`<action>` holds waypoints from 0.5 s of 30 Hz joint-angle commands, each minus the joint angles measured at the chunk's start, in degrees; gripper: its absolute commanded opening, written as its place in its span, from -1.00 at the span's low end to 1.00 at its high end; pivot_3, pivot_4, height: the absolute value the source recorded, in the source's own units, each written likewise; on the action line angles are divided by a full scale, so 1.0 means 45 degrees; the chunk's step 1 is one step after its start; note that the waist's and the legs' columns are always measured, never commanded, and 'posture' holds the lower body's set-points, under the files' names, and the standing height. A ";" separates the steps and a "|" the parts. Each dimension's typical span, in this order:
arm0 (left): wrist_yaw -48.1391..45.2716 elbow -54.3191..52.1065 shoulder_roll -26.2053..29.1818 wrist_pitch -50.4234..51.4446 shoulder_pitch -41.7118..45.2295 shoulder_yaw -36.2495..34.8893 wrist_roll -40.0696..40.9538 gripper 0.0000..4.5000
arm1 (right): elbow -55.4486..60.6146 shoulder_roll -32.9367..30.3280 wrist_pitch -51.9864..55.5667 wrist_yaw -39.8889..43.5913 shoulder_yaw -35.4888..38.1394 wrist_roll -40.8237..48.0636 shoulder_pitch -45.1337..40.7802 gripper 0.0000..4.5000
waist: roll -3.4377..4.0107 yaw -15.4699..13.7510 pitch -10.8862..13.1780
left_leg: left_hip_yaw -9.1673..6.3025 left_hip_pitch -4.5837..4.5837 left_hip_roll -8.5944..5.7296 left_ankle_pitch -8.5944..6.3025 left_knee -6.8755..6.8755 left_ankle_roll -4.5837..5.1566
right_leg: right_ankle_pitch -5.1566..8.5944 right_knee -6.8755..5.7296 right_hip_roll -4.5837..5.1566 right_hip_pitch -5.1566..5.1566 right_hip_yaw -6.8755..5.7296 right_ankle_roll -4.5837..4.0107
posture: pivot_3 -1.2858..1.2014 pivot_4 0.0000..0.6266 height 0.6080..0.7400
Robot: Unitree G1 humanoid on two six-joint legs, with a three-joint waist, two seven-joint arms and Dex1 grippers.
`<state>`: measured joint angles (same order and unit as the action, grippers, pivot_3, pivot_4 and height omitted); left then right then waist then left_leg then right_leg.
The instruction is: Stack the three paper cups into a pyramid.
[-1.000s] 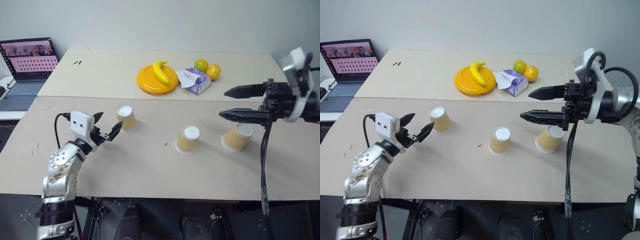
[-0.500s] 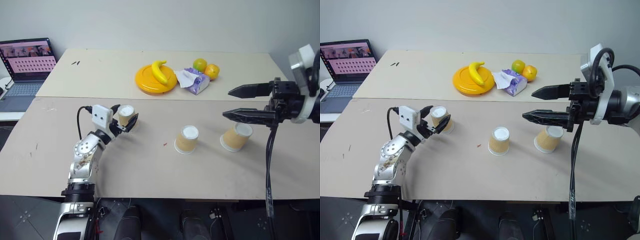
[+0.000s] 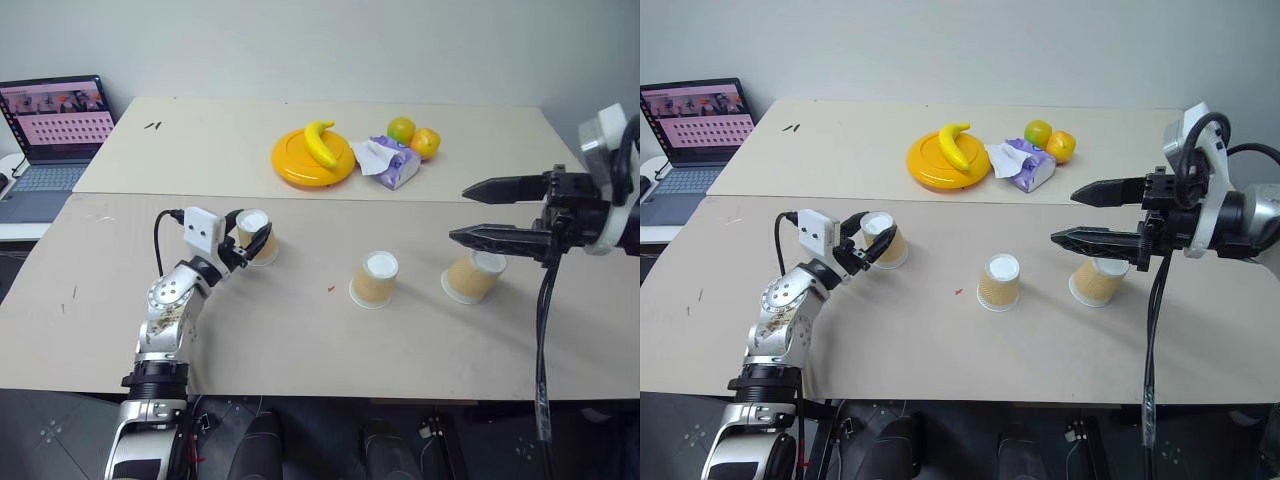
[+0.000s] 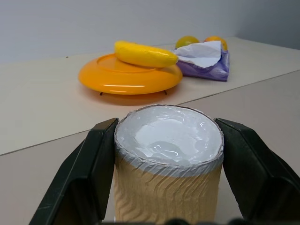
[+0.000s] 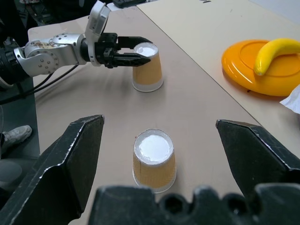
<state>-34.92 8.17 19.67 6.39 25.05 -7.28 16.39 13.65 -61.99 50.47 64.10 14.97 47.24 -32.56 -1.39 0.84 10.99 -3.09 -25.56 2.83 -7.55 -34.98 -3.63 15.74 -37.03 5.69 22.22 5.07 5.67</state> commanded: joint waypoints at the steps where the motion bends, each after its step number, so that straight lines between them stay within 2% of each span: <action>1: -0.1192 -0.1679 0.0387 0.0905 0.0417 0.0493 0.0975 0.47 | 0.0047 -0.0206 -0.0499 0.0125 0.0656 -0.0079 0.0097 1.00 | 0.0000 0.0000 0.0000 | -0.0001 0.0000 0.0000 0.0000 0.0000 0.0000 | 0.0000 0.0000 0.0000 0.0000 -0.0001 0.0000 | 0.03 -0.52 0.88; 8: -0.3127 -0.3026 0.1069 0.2118 -0.0017 0.1580 0.1745 0.47 | 0.0246 -0.0203 -0.0475 -0.0091 0.0682 -0.0069 0.0260 1.00 | 0.0001 0.0033 0.0000 | 0.0000 0.0002 0.0000 0.0000 0.0004 0.0000 | 0.0002 0.0002 0.0000 0.0001 0.0001 0.0001 | 0.03 -0.52 0.88; 15: -0.3622 -0.2510 0.0402 0.1476 0.0025 0.2685 0.1182 0.47 | 0.0656 -0.0430 -0.0060 -0.0426 0.1133 0.0145 0.0460 1.00 | 0.0000 0.0005 0.0000 | 0.0002 0.0002 0.0000 0.0000 0.0001 0.0000 | 0.0002 0.0004 0.0000 -0.0003 0.0001 0.0002 | 0.03 -0.52 0.88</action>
<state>-50.74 -2.58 22.16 14.89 24.60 3.59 22.25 15.00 -62.74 49.73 62.76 17.10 46.48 -30.58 -1.39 0.86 10.99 -3.09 -25.56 2.83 -7.55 -34.97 -3.63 15.75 -37.01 5.69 22.21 5.07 5.69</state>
